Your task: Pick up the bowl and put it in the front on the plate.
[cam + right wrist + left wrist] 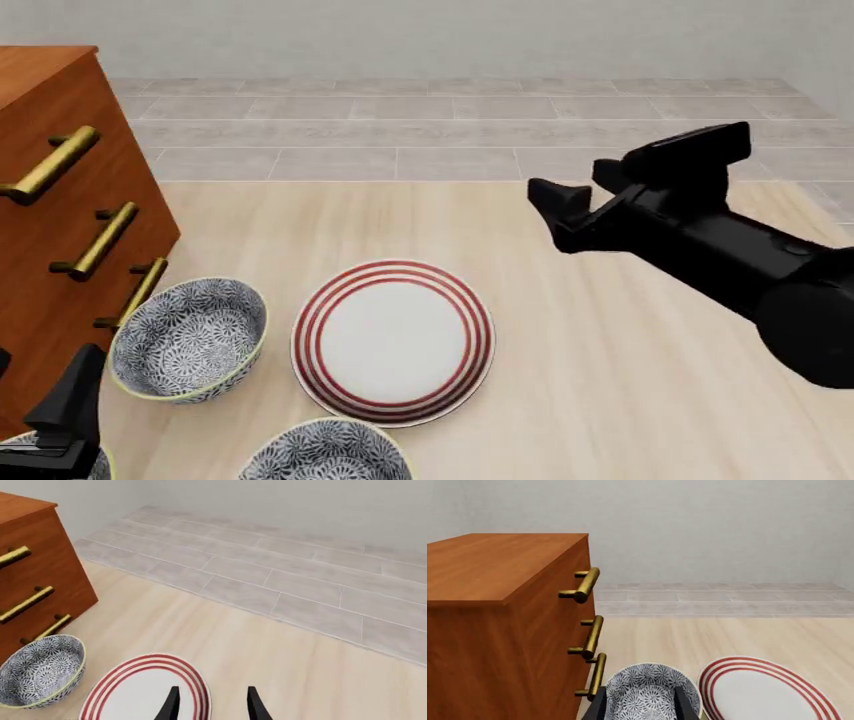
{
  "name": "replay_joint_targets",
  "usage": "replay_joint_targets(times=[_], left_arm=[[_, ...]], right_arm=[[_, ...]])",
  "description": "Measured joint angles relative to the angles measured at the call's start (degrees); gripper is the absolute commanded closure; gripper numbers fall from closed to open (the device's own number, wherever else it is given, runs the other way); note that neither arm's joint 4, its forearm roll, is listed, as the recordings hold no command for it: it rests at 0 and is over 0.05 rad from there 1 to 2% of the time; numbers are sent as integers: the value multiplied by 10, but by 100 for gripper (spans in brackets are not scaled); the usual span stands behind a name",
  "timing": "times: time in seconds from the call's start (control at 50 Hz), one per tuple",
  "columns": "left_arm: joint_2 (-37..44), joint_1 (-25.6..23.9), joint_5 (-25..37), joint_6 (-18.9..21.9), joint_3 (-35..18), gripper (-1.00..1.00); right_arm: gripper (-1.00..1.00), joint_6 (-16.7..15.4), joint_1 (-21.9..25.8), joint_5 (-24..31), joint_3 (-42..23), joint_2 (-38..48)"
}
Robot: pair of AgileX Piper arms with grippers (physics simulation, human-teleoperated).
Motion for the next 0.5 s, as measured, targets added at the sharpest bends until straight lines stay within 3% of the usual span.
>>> replay_joint_targets(times=[0.5], left_arm=[[0,0,0,0,0,-100]], right_arm=[[-100,24,74,41,-109,91]])
